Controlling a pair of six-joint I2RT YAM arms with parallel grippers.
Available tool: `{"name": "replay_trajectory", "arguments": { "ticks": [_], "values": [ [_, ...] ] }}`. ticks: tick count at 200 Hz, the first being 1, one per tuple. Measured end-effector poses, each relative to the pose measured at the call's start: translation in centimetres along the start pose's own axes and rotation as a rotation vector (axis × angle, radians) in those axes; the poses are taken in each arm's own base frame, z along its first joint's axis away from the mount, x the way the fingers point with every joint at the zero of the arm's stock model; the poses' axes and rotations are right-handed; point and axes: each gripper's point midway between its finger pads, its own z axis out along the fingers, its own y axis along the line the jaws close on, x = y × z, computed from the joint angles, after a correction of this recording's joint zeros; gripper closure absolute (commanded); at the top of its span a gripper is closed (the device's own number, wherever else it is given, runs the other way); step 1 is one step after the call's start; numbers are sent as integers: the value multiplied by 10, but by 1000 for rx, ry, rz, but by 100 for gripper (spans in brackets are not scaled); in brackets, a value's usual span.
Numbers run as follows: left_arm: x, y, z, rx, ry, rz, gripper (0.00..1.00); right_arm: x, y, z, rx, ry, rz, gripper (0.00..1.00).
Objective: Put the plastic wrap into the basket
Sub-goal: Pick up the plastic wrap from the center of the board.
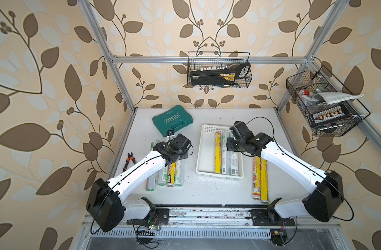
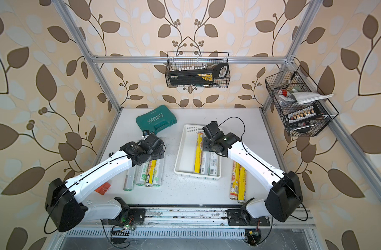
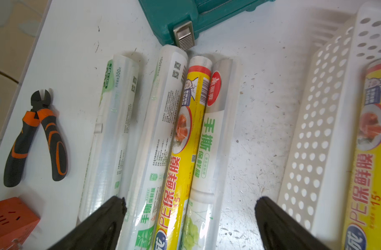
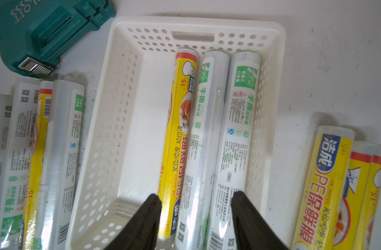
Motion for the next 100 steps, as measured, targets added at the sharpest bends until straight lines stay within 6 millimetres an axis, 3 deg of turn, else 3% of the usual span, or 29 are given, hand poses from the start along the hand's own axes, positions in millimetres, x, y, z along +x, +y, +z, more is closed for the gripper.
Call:
{"name": "replay_trajectory", "arguments": {
  "ticks": [39,100],
  "values": [
    [15,2,29,-18,84,-19,1,2,-19,2,-4,-14,31,44],
    [34,-17,59,0,178,-13,6,2,-32,3,-17,-22,55,43]
  ]
}}
